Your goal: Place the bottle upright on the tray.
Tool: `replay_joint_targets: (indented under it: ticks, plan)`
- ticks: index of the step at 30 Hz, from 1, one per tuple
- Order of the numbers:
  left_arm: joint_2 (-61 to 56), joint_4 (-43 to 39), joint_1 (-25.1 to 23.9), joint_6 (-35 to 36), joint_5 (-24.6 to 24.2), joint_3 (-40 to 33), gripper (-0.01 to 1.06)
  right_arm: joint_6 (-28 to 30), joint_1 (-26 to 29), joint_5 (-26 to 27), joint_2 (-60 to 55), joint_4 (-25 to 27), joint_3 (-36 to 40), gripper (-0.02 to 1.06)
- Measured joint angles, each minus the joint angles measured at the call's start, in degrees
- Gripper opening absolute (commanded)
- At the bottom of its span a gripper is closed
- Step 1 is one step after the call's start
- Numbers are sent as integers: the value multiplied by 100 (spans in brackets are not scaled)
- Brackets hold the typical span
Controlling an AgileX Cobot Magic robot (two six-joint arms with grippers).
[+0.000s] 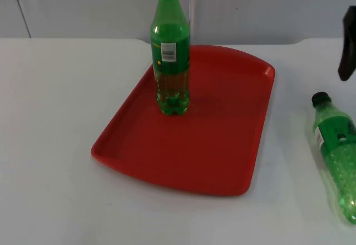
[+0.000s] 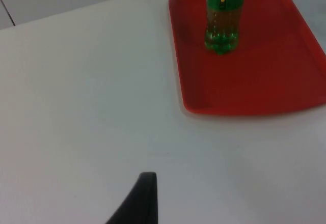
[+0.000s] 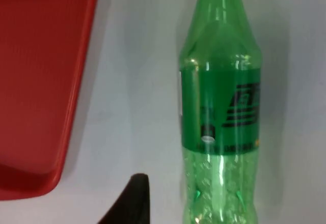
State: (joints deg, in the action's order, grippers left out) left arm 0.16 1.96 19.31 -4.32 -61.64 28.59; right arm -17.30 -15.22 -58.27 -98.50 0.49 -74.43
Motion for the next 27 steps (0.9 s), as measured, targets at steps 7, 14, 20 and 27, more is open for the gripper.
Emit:
replay_joint_targets:
  ticks: [7, 14, 20, 27]
  plan:
    - [0, 0, 0, 0, -5, 0, 105, -119, -242, -135, -638, -124, -511, 103]
    - [0, 0, 0, 0, -5, 0, 105, -591, -242, -112, -1190, -668, -596, 103]
    - [0, 0, 0, 0, -5, 0, 105, -737, -242, 272, -1560, -751, -596, 103]
    - [0, 0, 0, 0, -5, 0, 105, -760, -242, 848, -1902, -712, -546, 103]
